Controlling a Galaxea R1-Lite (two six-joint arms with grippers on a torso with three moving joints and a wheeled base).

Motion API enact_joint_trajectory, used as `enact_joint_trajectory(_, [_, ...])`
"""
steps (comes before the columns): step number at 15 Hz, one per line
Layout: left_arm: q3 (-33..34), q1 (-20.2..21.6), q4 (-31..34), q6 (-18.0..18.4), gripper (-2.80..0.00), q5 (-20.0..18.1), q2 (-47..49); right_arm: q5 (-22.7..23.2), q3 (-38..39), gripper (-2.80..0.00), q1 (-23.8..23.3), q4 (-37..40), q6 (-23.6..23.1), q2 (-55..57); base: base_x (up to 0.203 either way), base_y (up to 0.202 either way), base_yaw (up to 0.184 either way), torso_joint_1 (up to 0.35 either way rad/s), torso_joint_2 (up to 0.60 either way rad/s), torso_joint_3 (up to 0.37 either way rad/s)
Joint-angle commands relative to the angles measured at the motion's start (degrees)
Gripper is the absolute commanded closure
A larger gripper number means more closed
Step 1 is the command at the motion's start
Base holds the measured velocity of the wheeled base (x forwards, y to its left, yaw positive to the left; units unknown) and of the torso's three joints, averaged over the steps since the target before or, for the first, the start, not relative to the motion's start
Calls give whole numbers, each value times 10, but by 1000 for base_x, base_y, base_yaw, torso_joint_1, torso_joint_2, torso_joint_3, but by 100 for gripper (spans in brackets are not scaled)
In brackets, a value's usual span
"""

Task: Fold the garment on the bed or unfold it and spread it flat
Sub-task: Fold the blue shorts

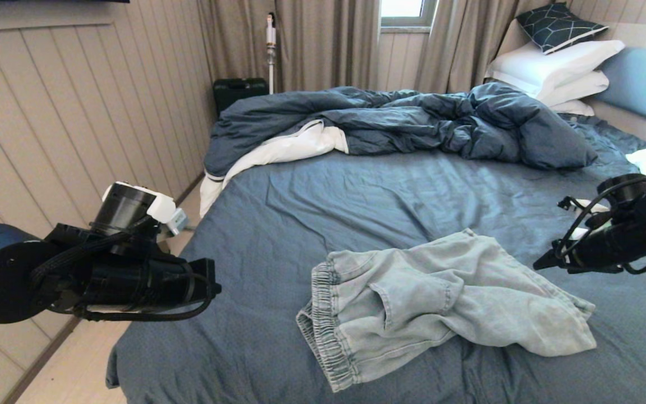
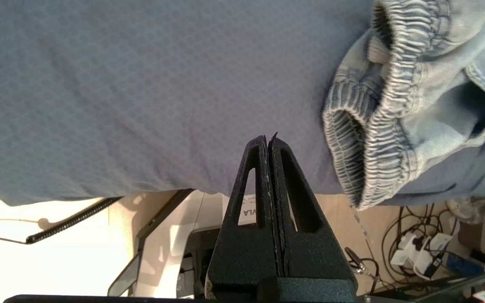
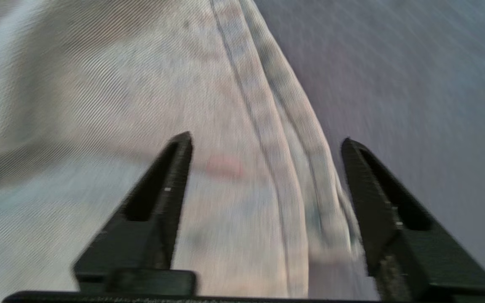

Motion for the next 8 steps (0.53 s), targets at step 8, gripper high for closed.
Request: enact_joint_trajectory(8, [8,0,-7,-3,0,-1,11,-2,-13,-280,53,-51,0,95,0,0,0,0,0,0])
